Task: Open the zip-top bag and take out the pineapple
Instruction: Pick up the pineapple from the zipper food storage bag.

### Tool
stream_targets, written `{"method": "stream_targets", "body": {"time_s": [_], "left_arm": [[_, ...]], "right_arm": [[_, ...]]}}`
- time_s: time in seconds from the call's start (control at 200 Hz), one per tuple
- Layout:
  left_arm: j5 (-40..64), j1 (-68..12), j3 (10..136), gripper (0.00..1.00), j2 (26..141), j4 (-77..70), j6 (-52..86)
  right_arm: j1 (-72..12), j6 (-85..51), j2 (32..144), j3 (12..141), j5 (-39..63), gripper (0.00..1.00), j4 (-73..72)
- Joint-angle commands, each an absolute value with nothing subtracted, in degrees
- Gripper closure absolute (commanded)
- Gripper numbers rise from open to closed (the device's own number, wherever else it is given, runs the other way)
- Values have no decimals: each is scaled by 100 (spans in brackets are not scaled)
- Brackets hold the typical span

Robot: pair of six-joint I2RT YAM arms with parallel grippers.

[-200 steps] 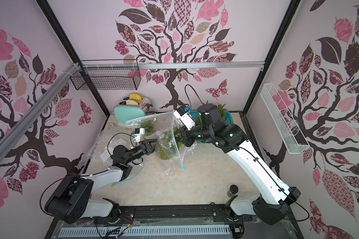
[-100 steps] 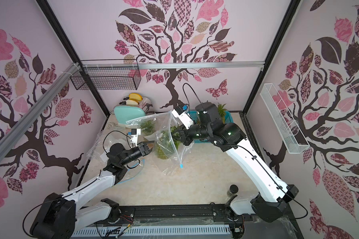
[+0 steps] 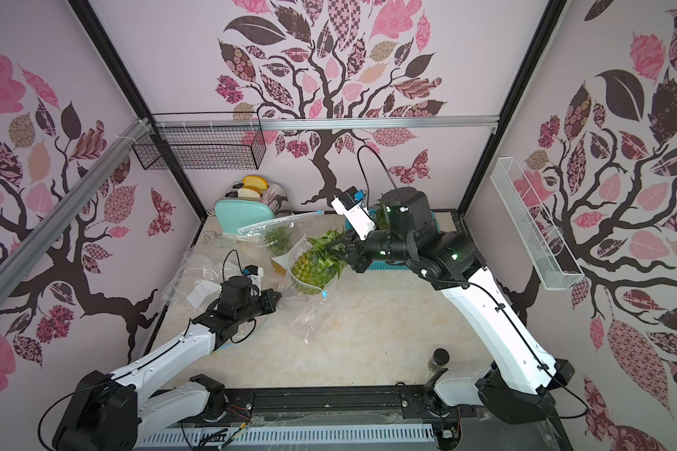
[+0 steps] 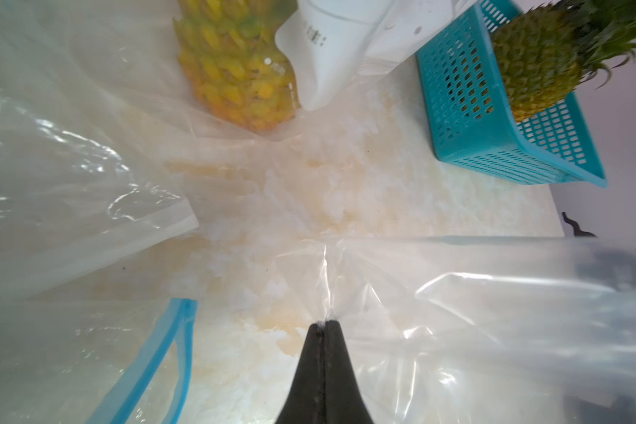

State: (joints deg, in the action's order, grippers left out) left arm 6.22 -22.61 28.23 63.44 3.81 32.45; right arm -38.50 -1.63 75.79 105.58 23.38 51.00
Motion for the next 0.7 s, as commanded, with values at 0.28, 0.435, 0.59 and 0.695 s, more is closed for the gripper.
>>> {"method": "stream_targets", "body": {"time_s": [0.28, 0.435, 0.59, 0.695], "left_arm": [[85, -2416, 2534, 100, 5811, 776, 3376], [-506, -2688, 2587, 100, 5150, 1139, 3231], [-958, -2695, 2882, 100, 4913, 1519, 2694], [-1071, -2693, 3138, 100, 5053, 1625, 2307]], "right_arm": [[-3801, -729, 6882, 10044, 1999, 100, 3276], [-3797, -825, 7370, 10129, 2228, 100, 3123], [-3811, -827, 7612, 10219, 2307, 100, 3102], [-3808, -813, 7634, 10231, 2359, 100, 3055]]}}
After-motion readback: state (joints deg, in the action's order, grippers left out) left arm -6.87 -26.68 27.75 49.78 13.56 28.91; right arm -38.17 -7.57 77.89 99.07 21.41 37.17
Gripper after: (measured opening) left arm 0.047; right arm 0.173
